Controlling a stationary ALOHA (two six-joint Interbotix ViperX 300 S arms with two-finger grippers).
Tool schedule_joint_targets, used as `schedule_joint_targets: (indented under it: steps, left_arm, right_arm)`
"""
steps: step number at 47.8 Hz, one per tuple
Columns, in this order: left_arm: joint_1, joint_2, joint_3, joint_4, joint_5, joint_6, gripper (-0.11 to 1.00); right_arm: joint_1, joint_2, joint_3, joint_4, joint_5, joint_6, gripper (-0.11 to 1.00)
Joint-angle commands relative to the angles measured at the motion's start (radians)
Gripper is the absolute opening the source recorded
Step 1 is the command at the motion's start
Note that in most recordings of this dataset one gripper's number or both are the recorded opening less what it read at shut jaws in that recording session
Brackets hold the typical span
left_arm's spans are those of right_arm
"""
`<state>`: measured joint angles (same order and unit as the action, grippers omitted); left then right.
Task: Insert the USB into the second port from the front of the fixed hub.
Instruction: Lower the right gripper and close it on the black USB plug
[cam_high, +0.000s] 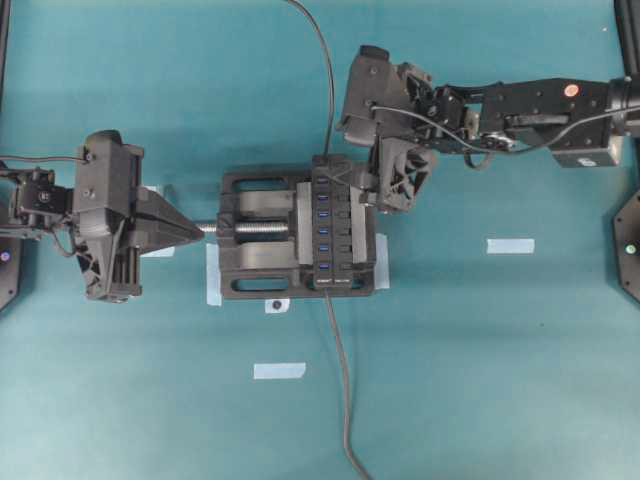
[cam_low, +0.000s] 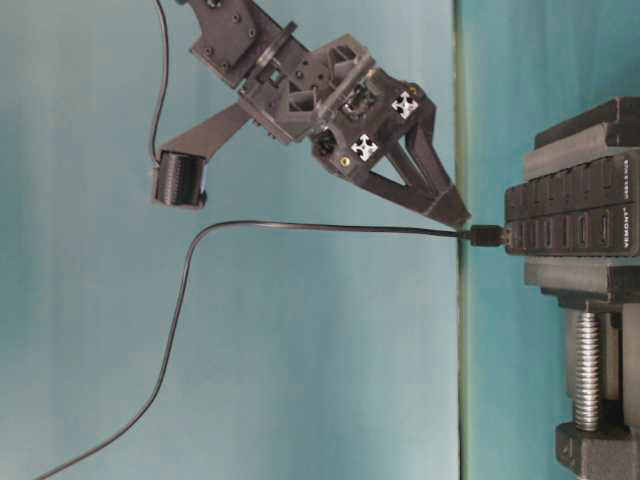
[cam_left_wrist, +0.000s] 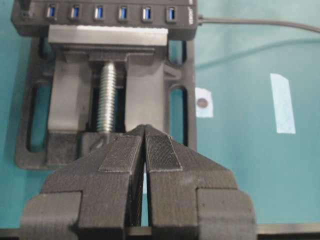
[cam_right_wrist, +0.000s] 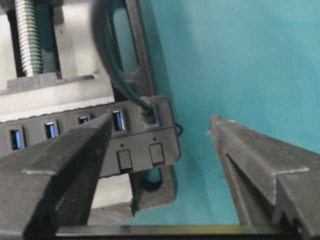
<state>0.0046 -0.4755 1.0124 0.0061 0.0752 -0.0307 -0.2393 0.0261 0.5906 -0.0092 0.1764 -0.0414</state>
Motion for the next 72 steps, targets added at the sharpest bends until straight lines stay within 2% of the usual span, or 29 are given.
schedule_joint_targets:
  steps: [1,39,48,53,72]
  left_arm:
    - [0.002,-0.002,-0.025,0.003,-0.005,0.002,0.00]
    - [0.000,0.002,-0.025,0.003,-0.005,0.002,0.00]
    - [0.002,0.002,-0.025,0.003,-0.005,0.002,0.00]
    - [0.002,0.000,-0.025,0.003,-0.005,0.000,0.00]
    - [0.002,0.002,-0.037,0.003,-0.006,0.002,0.00]
  right_arm:
    - [0.000,-0.008,-0.023,0.002,-0.006,0.012,0.88]
    - [0.002,0.061,-0.075,-0.003,-0.008,0.006,0.86]
    - [0.002,0.063,-0.075,-0.003,-0.008,0.006,0.82]
    - [0.005,0.063,-0.075,-0.003,-0.009,0.006,0.74]
    - [0.023,0.061,-0.069,-0.003,-0.032,0.002,0.20]
